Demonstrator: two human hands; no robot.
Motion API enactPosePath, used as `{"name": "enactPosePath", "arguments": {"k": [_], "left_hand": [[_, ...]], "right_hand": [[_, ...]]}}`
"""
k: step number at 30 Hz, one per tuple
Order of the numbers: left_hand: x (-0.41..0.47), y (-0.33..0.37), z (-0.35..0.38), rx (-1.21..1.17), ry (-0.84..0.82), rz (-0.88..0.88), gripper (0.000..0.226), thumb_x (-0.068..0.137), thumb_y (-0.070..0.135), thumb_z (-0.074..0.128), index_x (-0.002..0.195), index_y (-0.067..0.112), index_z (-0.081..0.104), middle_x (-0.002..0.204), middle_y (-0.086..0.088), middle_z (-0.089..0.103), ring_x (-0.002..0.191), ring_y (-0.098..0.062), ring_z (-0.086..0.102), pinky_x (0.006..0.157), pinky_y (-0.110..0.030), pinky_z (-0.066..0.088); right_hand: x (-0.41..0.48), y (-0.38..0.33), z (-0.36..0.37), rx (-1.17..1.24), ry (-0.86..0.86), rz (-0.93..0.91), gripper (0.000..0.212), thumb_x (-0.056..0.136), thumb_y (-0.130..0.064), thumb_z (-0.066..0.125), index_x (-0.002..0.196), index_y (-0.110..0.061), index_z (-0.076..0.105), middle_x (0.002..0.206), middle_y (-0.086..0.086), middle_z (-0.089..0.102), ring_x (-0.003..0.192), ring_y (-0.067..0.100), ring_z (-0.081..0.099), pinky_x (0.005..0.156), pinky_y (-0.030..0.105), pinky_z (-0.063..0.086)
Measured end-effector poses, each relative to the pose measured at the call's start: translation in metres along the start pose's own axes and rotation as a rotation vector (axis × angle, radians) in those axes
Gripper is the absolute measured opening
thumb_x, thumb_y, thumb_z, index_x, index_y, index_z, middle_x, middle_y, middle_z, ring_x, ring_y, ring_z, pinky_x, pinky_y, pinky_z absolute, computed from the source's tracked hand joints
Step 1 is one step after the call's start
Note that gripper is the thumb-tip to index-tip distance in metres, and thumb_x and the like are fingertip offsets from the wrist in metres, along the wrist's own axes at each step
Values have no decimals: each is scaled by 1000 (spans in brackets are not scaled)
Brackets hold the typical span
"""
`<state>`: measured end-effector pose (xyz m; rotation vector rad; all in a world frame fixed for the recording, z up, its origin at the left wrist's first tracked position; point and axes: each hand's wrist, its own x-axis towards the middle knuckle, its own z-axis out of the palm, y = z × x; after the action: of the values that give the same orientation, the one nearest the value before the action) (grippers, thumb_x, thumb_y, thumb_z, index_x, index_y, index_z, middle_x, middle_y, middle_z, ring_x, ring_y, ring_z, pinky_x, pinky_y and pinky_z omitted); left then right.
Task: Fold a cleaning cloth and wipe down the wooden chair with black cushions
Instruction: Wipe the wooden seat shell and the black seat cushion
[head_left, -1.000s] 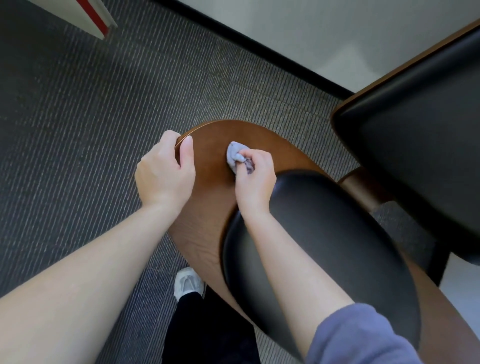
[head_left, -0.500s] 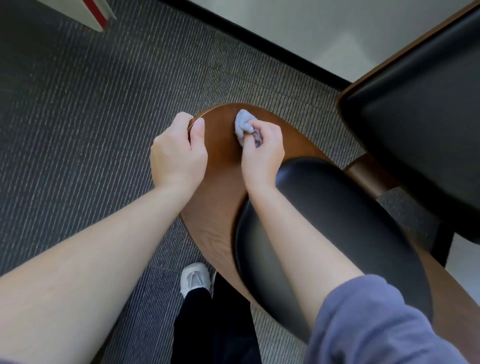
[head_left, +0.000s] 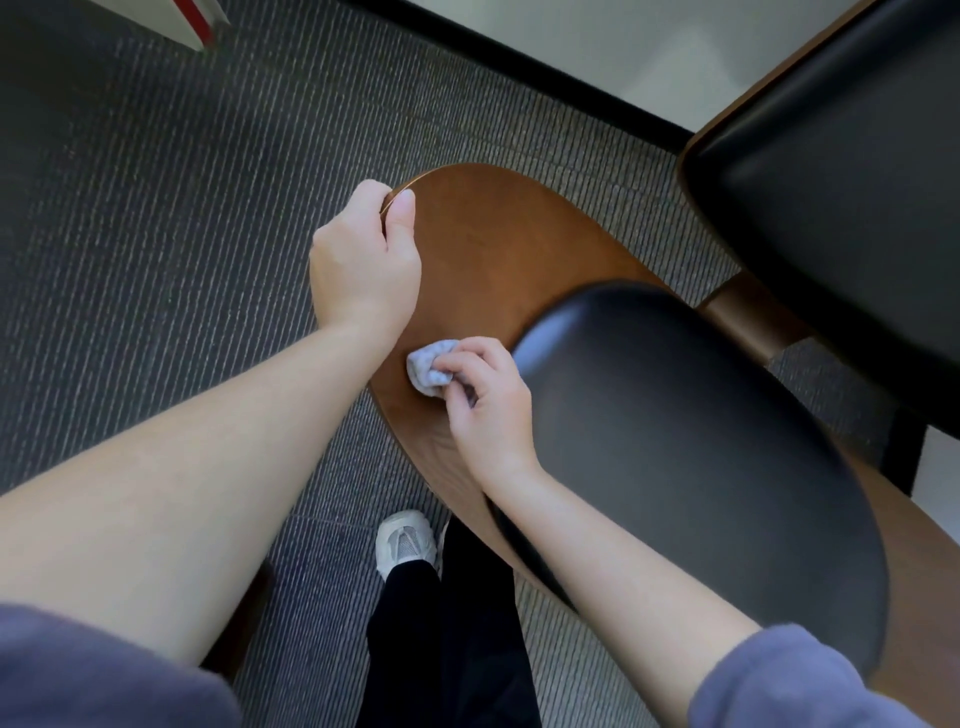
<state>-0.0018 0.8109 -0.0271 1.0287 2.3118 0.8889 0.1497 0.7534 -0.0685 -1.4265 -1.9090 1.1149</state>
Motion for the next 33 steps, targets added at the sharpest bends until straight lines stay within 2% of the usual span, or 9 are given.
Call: {"name": "enactPosePath", "arguments": {"k": [4, 7, 13, 17, 20, 25, 27, 31, 33], "left_hand": [[2, -2, 1, -1, 12, 18, 34, 102, 37, 38, 92, 10, 56, 71, -1, 54, 68, -26, 53, 65, -43, 45], [2, -3, 2, 8, 18, 20, 34, 102, 38, 39, 93, 10, 56, 70, 1, 52, 66, -23, 50, 63, -40, 43], [0, -4, 1, 63, 32, 31, 34, 103, 40, 39, 97, 11, 56, 74, 1, 53, 69, -24, 50, 61, -35, 33], [0, -3, 1, 72, 32, 29, 35, 102, 42, 38, 99, 12, 57, 76, 1, 55, 71, -25, 54, 62, -37, 41], [0, -3, 1, 87, 33, 19, 35, 102, 42, 38, 100, 12, 57, 76, 1, 55, 71, -24, 53, 62, -34, 37], [-1, -1, -1, 90, 26, 13, 35, 103, 41, 37, 99, 12, 56, 74, 2, 54, 67, -20, 50, 60, -30, 32], [-1, 0, -1, 92, 23, 12, 35, 103, 40, 37, 99, 11, 56, 74, 1, 54, 67, -19, 50, 60, -31, 32], [-1, 1, -1, 113, 21, 3, 35, 103, 41, 37, 100, 12, 56, 75, 0, 56, 69, -22, 53, 61, -33, 34], [-2, 2, -1, 123, 23, -3, 35, 103, 41, 37, 102, 12, 56, 75, -1, 56, 70, -24, 54, 62, -34, 37]], "right_hand": [[23, -7, 3, 44, 80, 35, 25, 79, 8, 59, 86, -12, 70, 96, -3, 58, 88, 23, 59, 75, 49, 51], [23, -7, 6, 56, 90, 50, 24, 79, 7, 60, 88, -13, 71, 97, -2, 59, 90, 21, 60, 77, 47, 51], [-48, 15, -4, -92, -64, -21, 18, 80, 2, 62, 87, -12, 71, 101, -1, 61, 96, 16, 57, 85, 22, 43], [-74, 20, -4, -125, -113, -14, 18, 84, -5, 57, 90, -16, 71, 103, -7, 59, 98, 17, 58, 88, 22, 44], [-79, 21, -6, -141, -138, -10, 21, 83, -2, 57, 90, -17, 70, 103, -8, 58, 98, 18, 57, 84, 25, 45], [-60, 16, -6, -166, -114, 65, 26, 81, 7, 57, 88, -15, 70, 100, -4, 59, 91, 20, 55, 82, 9, 33], [-47, 13, -5, -161, -80, 74, 25, 81, 6, 55, 87, -14, 69, 99, -3, 59, 88, 22, 55, 83, 13, 33], [-10, 13, -6, -109, 24, 84, 26, 79, 3, 49, 85, -15, 67, 94, -2, 57, 86, 27, 58, 77, 44, 49], [9, 16, -8, -105, 62, 83, 28, 79, 5, 47, 84, -14, 67, 93, -3, 55, 88, 26, 59, 77, 47, 50]]}}
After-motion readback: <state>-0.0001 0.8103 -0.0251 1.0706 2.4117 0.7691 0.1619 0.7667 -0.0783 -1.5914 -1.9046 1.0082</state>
